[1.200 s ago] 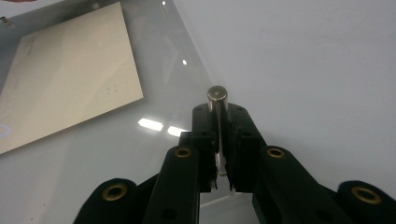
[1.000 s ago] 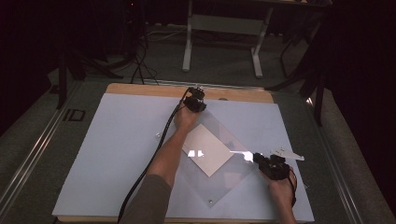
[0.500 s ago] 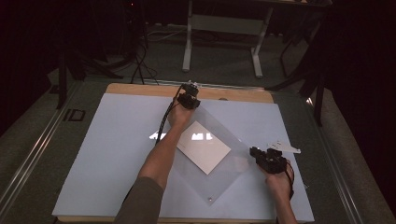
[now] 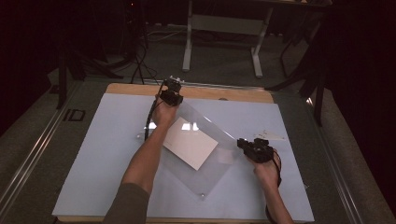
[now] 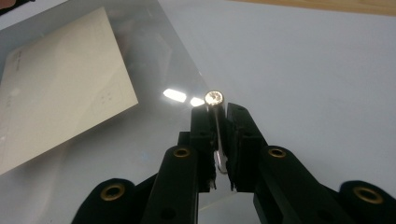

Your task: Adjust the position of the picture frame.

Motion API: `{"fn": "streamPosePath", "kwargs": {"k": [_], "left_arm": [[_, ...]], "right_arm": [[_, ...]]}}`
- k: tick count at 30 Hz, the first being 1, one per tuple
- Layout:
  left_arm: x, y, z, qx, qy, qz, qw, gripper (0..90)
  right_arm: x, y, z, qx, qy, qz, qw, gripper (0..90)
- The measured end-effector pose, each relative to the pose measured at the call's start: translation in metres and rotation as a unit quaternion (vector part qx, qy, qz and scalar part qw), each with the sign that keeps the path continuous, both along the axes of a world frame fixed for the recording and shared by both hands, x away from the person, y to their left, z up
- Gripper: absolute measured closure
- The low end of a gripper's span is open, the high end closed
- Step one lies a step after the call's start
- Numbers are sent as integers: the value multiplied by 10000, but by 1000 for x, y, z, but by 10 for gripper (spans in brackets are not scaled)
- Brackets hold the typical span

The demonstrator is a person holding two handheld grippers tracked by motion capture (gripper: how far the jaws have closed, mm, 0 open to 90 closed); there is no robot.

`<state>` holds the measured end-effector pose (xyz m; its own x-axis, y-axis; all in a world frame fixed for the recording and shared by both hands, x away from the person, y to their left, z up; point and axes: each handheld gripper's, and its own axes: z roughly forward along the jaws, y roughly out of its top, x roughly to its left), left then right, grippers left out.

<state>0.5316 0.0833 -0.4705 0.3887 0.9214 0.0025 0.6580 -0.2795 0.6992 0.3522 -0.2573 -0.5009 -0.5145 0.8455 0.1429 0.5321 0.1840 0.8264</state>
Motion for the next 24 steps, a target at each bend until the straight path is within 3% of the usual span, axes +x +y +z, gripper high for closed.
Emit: {"fn": "streamPosePath", "kwargs": {"k": [5, 11, 14, 17, 21, 24], "left_arm": [[-11, 30, 0, -21, 18, 312, 9995, 851], [-24, 57, -6, -31, 49, 510, 9987, 852], [-30, 73, -21, -102, 168, 728, 9972, 851], [-32, 77, -36, -157, 208, 822, 9963, 850], [-31, 75, -50, -104, 244, 879, 9958, 846], [-32, 77, -54, -299, 142, 906, 9953, 836]], "right_arm": [[14, 17, 3, -40, -12, 229, 9997, 823], [31, 35, 1, -118, 7, 567, 9983, 823], [36, 44, -4, -196, 13, 682, 9975, 823], [39, 49, -12, -143, 71, 708, 9974, 823], [41, 49, -29, -31, 199, 542, 9983, 830], [39, 50, -33, 36, 154, 397, 9991, 827]]}}
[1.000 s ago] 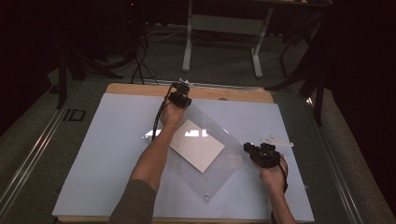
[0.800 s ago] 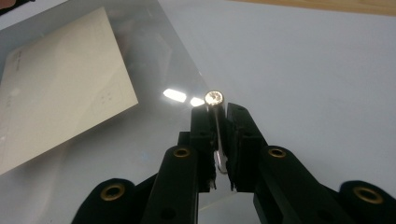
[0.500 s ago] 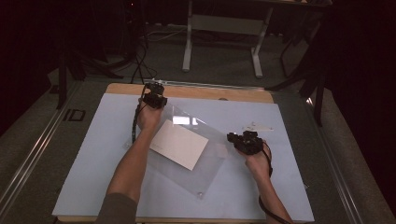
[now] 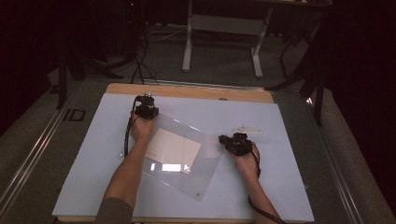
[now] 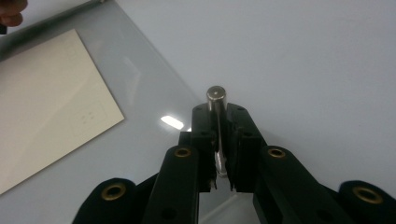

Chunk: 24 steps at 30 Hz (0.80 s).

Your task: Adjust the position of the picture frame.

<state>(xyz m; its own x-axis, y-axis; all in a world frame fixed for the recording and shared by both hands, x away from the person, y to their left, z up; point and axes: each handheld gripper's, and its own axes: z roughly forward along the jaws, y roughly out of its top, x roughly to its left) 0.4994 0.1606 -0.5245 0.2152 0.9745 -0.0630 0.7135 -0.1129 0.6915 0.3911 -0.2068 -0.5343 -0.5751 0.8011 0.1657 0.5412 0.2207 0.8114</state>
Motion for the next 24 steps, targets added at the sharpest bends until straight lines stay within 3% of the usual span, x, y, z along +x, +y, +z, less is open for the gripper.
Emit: {"fn": "streamPosePath", "kwargs": {"k": [5, 8, 14, 24], "left_arm": [[-1, 3, -1, -7, -91, -177, 9998, 831], [-2, 6, -3, -31, -197, -338, 9992, 826], [-3, 14, -5, 25, -420, -831, 9957, 824], [0, 14, -9, 26, -511, -888, 9947, 829]], "right_arm": [[-5, 5, 0, -98, -95, -232, 9996, 824], [-9, 9, -2, -120, -162, -513, 9985, 823], [-16, 19, -2, -216, -273, -1017, 9942, 828], [-17, 22, -3, -154, -150, -1238, 9921, 829]]}}
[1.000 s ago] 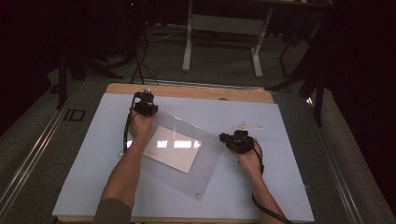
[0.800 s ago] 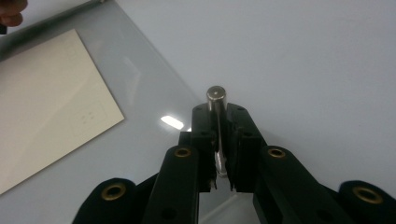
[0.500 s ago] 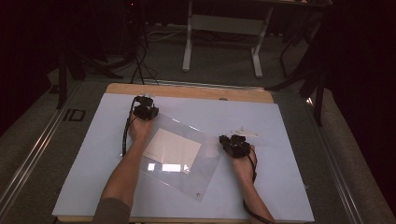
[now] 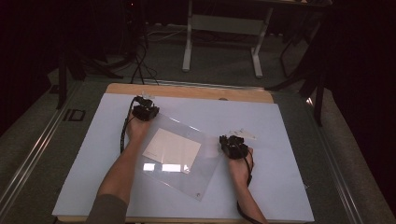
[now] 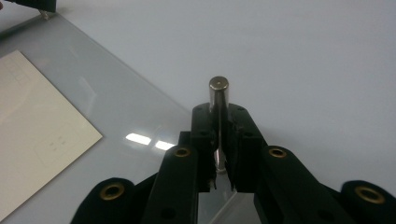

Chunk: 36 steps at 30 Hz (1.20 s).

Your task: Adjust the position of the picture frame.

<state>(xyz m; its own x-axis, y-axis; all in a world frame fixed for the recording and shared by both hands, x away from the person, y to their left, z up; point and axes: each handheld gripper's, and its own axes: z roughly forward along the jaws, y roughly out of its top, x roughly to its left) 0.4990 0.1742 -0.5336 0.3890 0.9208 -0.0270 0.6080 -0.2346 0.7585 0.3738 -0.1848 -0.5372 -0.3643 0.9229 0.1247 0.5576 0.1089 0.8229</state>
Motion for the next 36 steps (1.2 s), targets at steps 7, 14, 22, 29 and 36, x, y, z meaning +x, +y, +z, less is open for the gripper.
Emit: {"fn": "streamPosePath", "kwargs": {"k": [7, 14, 22, 29, 36], "left_arm": [[0, -3, 4, 102, 108, 88, 9999, 847], [-7, -1, 13, 89, 108, 5, 9999, 849], [-21, -8, 32, 25, 133, 137, 9998, 848], [-40, -15, 28, -176, 271, 309, 9990, 847], [-57, -15, 30, -292, 267, 280, 9988, 845]], "right_arm": [[3, -4, 1, 166, 134, 86, 9997, 830], [3, -11, 6, 266, 155, 222, 9993, 829], [16, -26, 24, 151, 89, 426, 9989, 828], [37, -42, 36, -46, 143, 602, 9981, 829], [54, -49, 45, -127, 141, 682, 9975, 828]]}}
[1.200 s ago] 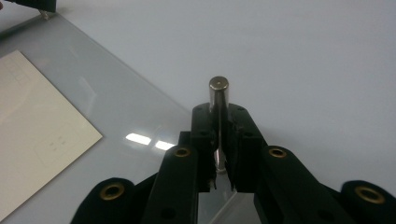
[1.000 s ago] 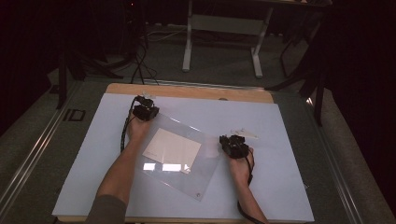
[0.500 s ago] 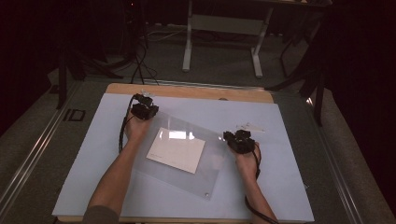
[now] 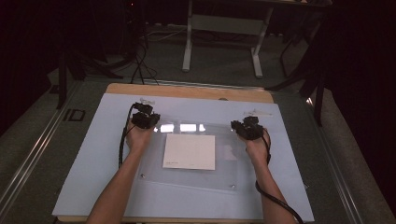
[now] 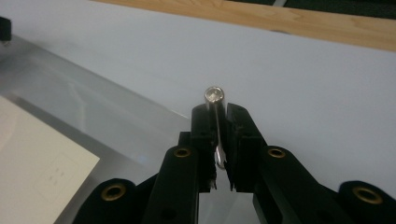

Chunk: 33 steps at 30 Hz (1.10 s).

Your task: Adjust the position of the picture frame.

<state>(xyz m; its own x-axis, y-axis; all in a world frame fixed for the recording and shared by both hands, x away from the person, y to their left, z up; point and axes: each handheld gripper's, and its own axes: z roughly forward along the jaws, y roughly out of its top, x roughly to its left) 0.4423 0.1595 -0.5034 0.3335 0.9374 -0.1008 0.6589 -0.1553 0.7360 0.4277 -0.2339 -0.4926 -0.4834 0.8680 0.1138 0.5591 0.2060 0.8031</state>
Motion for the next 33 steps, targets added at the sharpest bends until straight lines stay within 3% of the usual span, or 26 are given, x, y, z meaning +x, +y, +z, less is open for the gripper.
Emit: {"fn": "streamPosePath", "kwargs": {"k": [6, 11, 19, 22, 33], "left_arm": [[-4, 0, -2, -100, 85, 70, 9999, 840], [-5, -2, -7, -65, 99, 66, 9999, 837], [1, -5, -21, -28, 287, 77, 9996, 836], [1, -5, -24, -43, 239, 61, 9997, 835], [-1, -6, -25, -3, 183, 82, 9998, 836]], "right_arm": [[11, 1, 4, -77, 33, -23, 10000, 828], [17, 0, -6, -46, 167, -119, 9998, 829], [22, -1, -26, 103, 432, -303, 9986, 827], [22, -1, -31, 129, 497, -357, 9980, 826], [21, -1, -33, 120, 420, -330, 9985, 827]]}}
